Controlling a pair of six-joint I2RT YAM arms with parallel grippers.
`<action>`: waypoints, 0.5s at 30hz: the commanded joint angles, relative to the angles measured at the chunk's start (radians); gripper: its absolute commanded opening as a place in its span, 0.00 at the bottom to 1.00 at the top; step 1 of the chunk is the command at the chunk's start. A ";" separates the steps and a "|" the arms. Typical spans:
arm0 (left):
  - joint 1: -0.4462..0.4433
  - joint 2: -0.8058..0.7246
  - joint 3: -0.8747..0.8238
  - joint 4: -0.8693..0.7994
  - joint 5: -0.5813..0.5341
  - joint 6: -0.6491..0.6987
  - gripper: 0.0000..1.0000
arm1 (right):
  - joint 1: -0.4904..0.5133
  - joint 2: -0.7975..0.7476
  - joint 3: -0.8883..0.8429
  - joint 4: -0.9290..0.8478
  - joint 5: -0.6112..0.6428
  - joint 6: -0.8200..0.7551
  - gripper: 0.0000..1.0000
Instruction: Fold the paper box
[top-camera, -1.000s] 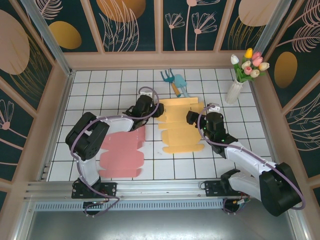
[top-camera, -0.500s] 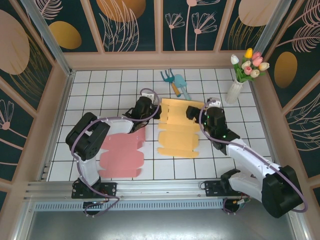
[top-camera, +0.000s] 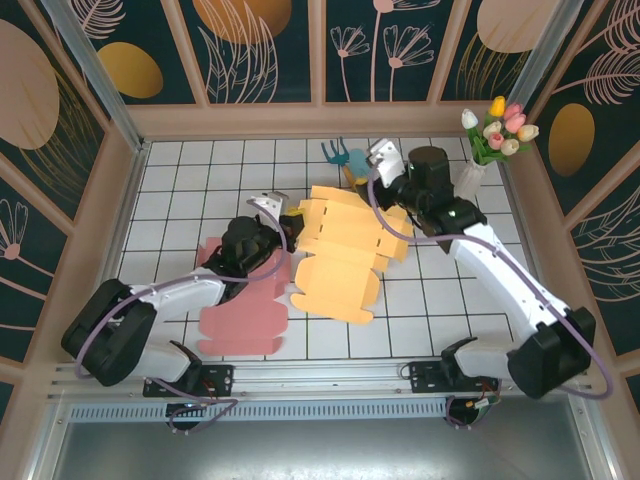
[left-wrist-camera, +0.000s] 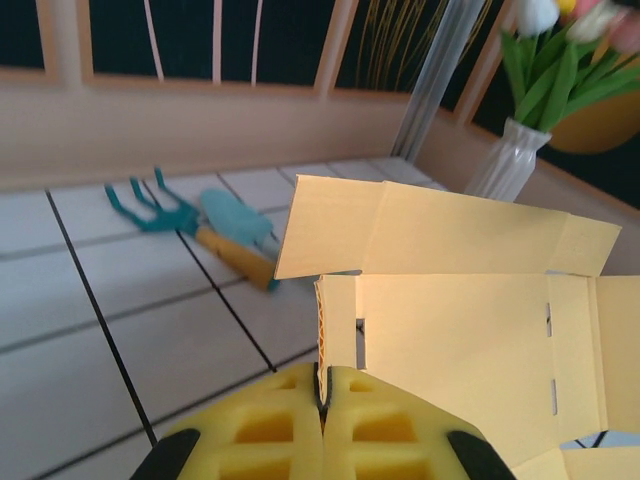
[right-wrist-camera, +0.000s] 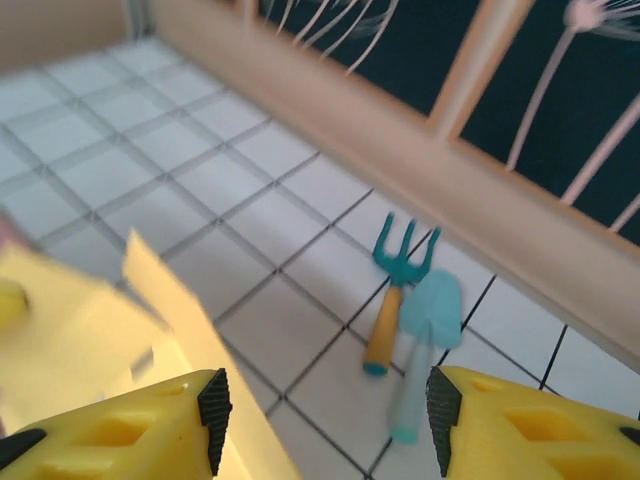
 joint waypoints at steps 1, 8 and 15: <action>-0.005 -0.052 -0.037 0.059 -0.046 0.101 0.00 | -0.012 0.038 0.116 -0.289 -0.073 -0.313 0.58; -0.005 -0.101 -0.093 0.113 -0.050 0.128 0.00 | -0.055 0.127 0.191 -0.470 -0.072 -0.450 0.57; -0.005 -0.091 -0.090 0.119 -0.022 0.126 0.00 | -0.068 0.224 0.241 -0.539 -0.079 -0.501 0.56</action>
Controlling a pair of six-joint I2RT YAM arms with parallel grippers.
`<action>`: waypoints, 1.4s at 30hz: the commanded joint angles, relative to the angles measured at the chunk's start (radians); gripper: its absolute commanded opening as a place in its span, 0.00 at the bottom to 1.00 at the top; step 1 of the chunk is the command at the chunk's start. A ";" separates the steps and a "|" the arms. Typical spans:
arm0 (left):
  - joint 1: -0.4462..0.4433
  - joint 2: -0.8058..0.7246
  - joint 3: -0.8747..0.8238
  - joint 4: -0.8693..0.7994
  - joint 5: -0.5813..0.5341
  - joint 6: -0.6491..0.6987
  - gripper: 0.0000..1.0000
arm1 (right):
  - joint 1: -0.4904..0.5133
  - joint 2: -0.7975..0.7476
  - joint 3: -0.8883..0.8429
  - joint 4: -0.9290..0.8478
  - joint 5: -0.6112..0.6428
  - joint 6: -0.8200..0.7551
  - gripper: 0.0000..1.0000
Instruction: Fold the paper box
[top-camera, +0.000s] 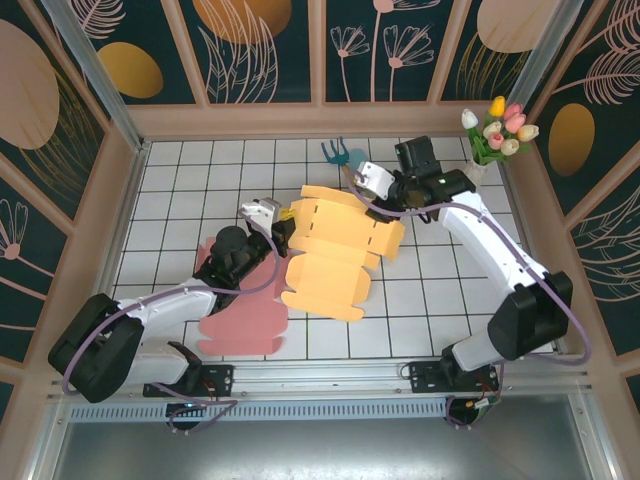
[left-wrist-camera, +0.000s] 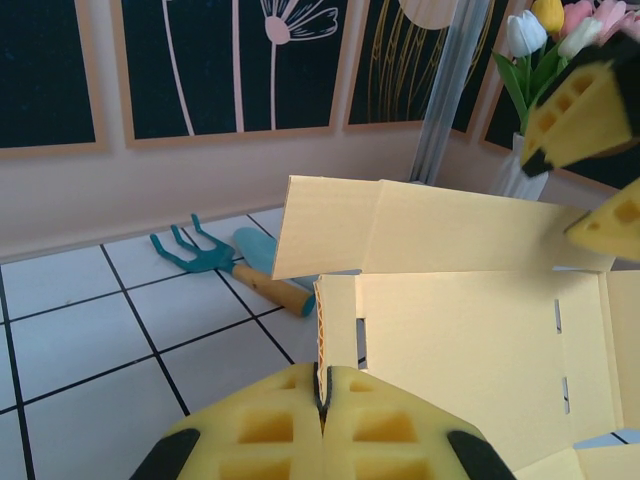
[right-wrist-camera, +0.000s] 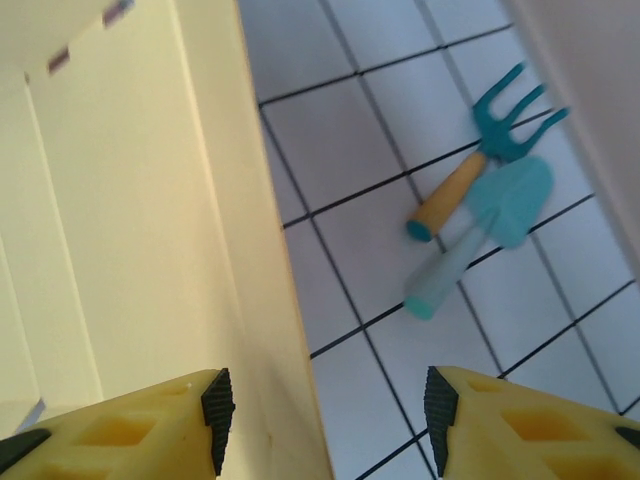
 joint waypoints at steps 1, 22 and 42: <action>-0.006 -0.005 -0.006 0.065 0.021 0.023 0.00 | -0.016 0.027 0.047 -0.088 -0.032 -0.068 0.54; -0.005 0.028 0.003 0.062 0.030 0.037 0.00 | -0.038 0.091 0.079 -0.173 -0.079 -0.098 0.39; -0.005 0.050 0.013 0.060 0.064 0.032 0.00 | -0.017 0.149 0.124 -0.216 -0.040 -0.098 0.33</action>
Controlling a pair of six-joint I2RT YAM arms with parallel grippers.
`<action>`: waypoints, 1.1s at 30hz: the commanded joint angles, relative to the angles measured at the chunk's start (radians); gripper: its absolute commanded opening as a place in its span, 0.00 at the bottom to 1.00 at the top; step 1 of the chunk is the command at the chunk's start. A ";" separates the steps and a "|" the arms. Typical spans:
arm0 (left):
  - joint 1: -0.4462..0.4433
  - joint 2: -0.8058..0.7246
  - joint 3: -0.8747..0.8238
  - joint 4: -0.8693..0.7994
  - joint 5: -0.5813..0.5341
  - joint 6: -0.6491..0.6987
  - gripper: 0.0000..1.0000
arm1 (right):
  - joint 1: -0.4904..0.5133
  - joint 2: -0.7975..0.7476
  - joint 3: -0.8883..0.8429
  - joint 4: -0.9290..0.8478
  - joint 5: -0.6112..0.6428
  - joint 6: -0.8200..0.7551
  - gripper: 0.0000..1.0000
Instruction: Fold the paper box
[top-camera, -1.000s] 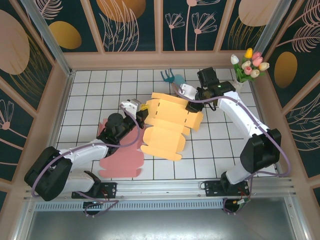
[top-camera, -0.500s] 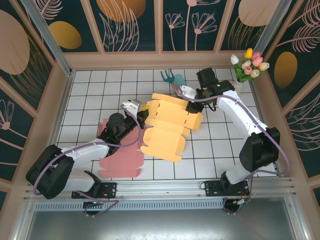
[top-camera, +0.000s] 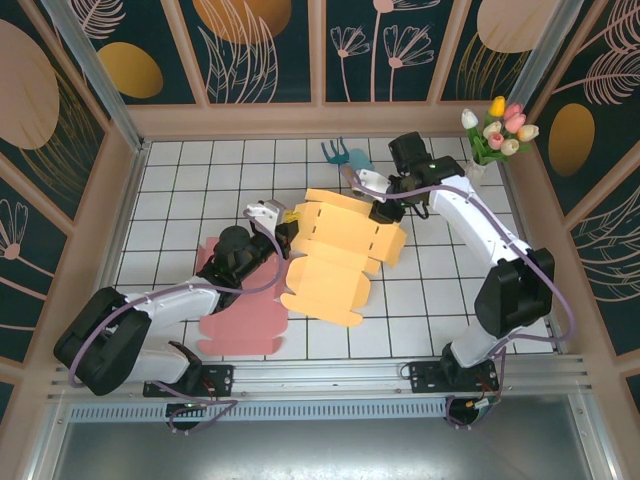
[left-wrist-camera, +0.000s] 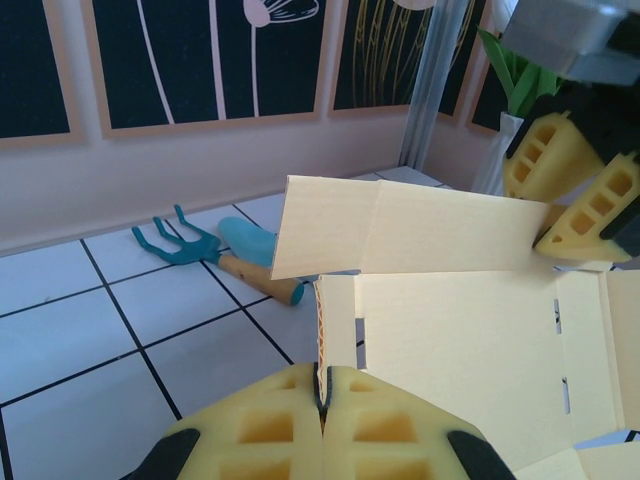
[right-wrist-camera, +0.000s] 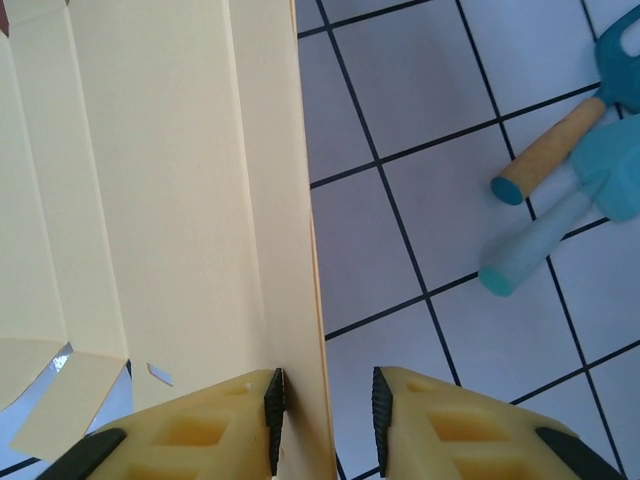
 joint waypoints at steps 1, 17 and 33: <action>-0.005 0.005 0.014 0.032 0.026 0.014 0.00 | 0.006 0.022 0.026 -0.048 -0.001 -0.022 0.30; -0.005 -0.124 -0.007 -0.118 -0.417 -0.291 0.24 | 0.028 -0.058 -0.032 -0.009 0.191 0.013 0.00; -0.005 -0.090 0.096 -0.093 0.113 -0.696 0.23 | 0.056 -0.001 0.024 -0.069 0.137 0.052 0.00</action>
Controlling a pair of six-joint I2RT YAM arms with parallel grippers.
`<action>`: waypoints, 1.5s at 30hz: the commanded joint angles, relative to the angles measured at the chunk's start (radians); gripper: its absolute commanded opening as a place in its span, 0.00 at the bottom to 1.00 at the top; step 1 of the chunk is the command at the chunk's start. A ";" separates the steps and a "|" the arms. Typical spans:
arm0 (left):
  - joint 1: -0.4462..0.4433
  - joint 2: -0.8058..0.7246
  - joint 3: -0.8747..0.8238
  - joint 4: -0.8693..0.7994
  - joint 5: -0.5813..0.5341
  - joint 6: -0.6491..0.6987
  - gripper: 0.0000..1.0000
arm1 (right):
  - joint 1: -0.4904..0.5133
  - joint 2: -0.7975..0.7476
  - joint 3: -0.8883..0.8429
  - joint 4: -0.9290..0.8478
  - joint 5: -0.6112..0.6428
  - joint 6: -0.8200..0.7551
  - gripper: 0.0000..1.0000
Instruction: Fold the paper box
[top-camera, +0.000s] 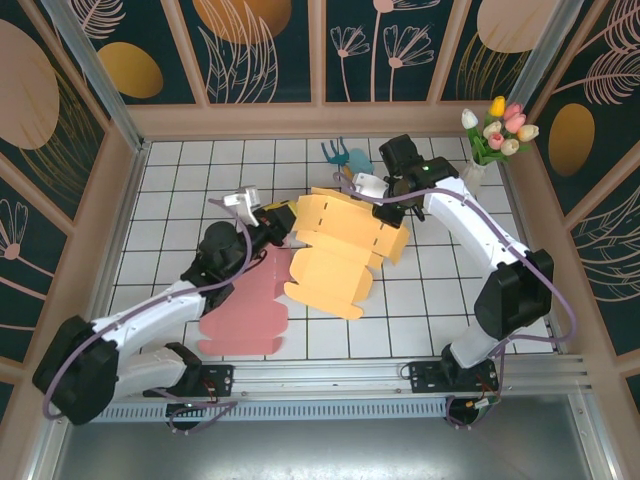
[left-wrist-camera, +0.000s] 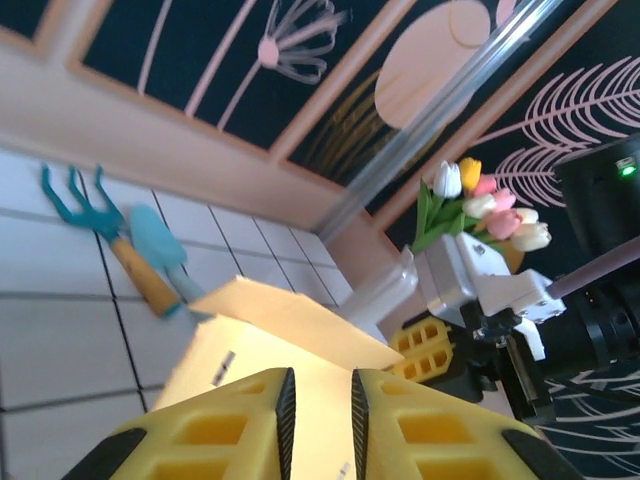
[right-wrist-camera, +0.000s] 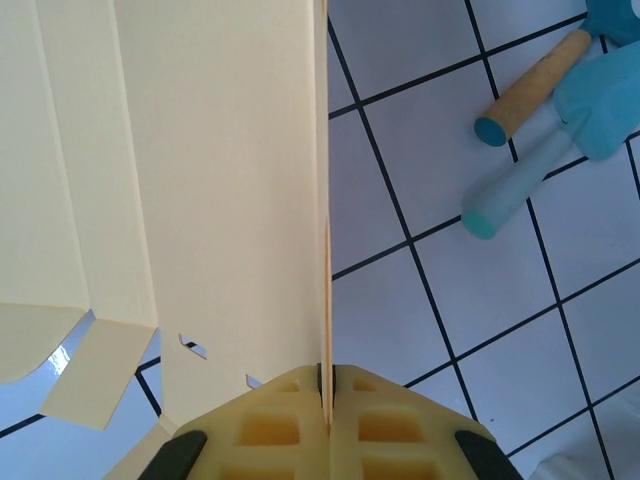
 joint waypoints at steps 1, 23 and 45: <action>-0.002 0.082 0.031 0.069 0.110 -0.104 0.23 | -0.010 0.010 0.005 -0.018 -0.042 -0.004 0.00; -0.002 0.397 0.212 0.025 -0.043 -0.046 0.18 | -0.109 -0.232 -0.225 0.092 -0.315 -0.195 0.00; -0.002 0.182 0.146 0.018 0.081 0.023 0.13 | -0.013 -0.209 -0.279 0.183 -0.048 -0.215 0.00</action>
